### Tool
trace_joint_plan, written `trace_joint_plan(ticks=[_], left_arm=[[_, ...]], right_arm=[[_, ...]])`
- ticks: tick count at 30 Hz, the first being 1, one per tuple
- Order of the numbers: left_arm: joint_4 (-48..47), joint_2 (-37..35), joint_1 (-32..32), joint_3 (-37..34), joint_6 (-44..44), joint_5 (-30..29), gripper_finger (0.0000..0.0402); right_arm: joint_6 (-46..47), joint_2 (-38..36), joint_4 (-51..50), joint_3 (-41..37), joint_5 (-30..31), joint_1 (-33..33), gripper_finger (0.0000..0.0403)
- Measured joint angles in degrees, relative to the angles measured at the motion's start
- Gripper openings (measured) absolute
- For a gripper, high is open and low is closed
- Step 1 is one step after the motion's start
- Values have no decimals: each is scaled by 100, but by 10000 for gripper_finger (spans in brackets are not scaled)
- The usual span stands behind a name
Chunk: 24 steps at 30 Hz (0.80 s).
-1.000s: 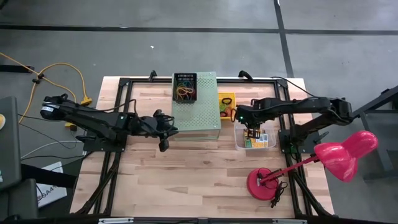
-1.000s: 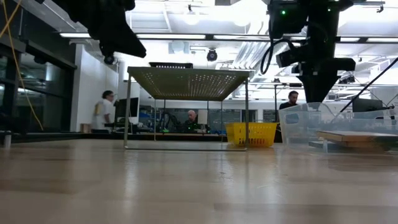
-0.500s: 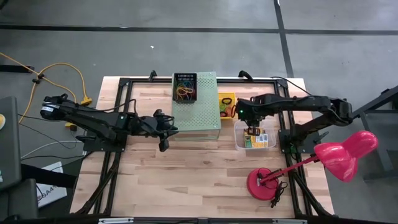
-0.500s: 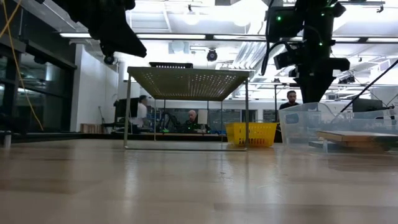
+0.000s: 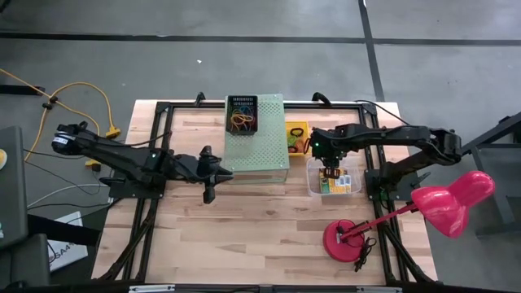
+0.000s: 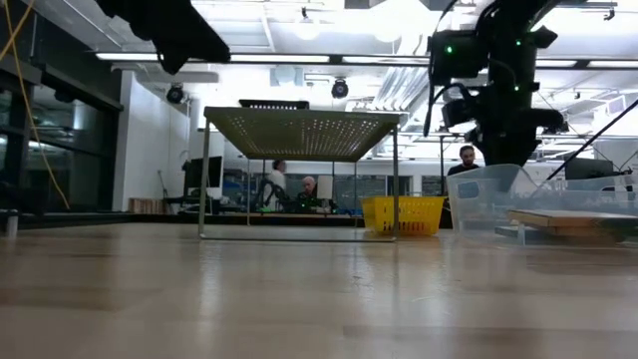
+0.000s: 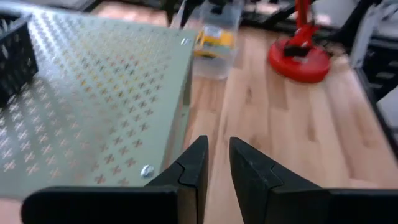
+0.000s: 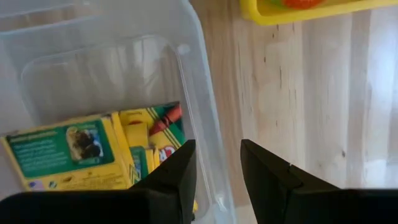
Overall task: Pick & Place Office Desk Supplies
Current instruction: Put the transparent bin with sorted crayon boxes on the shelf
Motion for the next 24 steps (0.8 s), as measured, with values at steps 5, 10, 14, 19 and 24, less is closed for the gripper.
trace_joint_plan(ticks=[5, 10, 14, 19, 24], left_arm=[[92, -49, -147, 9, 68, -46, 60], [115, -49, -158, 9, 79, -44, 60], [116, -47, -158, 9, 79, -44, 60], [114, -47, -158, 9, 76, -43, 60], [114, -45, -156, 9, 76, -42, 60]], right_arm=[[-15, 2, 94, -162, -19, -153, 113], [-14, 15, 174, -206, -48, -291, 113], [-13, 15, 246, -206, -103, -346, 98], [-64, 15, 283, -206, -329, -349, 41], [-107, 15, 272, -204, -349, -348, 6]])
